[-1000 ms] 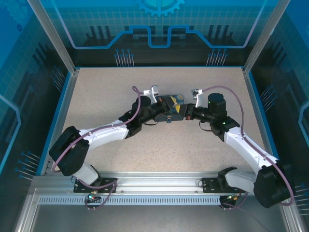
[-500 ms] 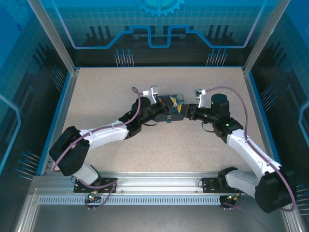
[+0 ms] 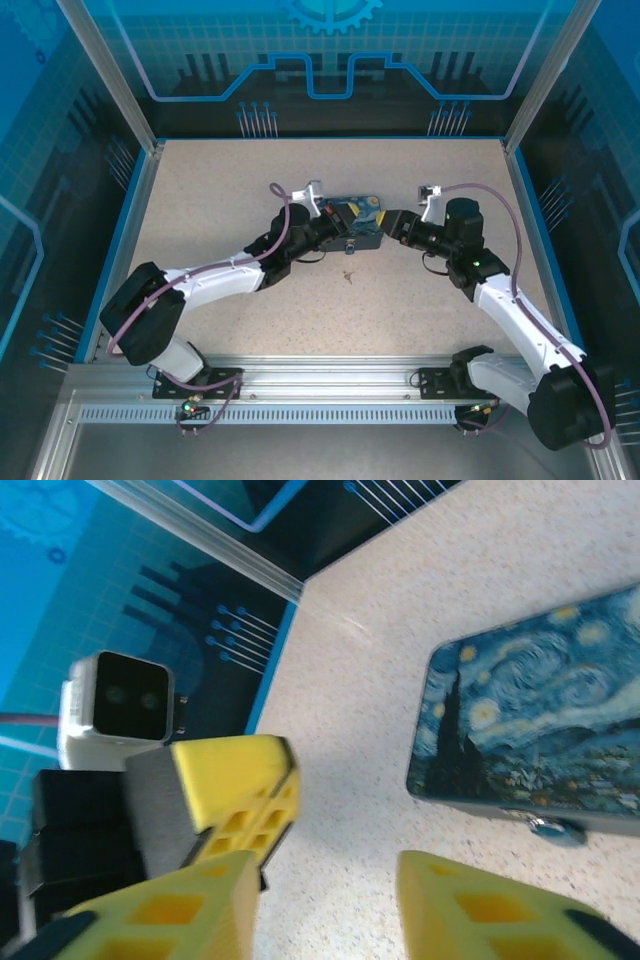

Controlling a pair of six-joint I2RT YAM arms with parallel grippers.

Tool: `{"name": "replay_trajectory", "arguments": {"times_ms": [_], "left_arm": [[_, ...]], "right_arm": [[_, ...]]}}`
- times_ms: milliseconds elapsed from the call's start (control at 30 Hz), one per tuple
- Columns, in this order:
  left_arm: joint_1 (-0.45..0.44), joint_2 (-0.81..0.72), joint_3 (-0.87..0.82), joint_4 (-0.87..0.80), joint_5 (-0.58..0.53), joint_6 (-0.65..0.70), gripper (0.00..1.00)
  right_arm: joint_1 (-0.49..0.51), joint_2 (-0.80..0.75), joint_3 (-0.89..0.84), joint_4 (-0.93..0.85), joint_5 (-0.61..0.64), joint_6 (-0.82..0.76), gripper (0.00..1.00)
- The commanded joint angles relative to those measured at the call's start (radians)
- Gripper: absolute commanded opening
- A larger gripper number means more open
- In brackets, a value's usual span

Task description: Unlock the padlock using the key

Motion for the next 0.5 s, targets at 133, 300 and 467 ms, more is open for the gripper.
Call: {"name": "replay_trajectory", "arguments": {"times_ms": [133,300,467], "left_arm": [[0.018,-0.123,-0.103,-0.158,-0.064,0.056,0.48],[0.069,-0.175,-0.19,-0.281,-0.081,0.017,0.56],[0.158,-0.217,-0.227,-0.397,-0.075,-0.01,0.65]], "right_arm": [[0.069,0.087,-0.02,-0.17,0.093,-0.118,0.59],[0.17,0.214,-0.005,-0.239,0.201,-0.137,0.62],[0.301,0.392,0.092,-0.309,0.318,-0.184,0.6]]}}
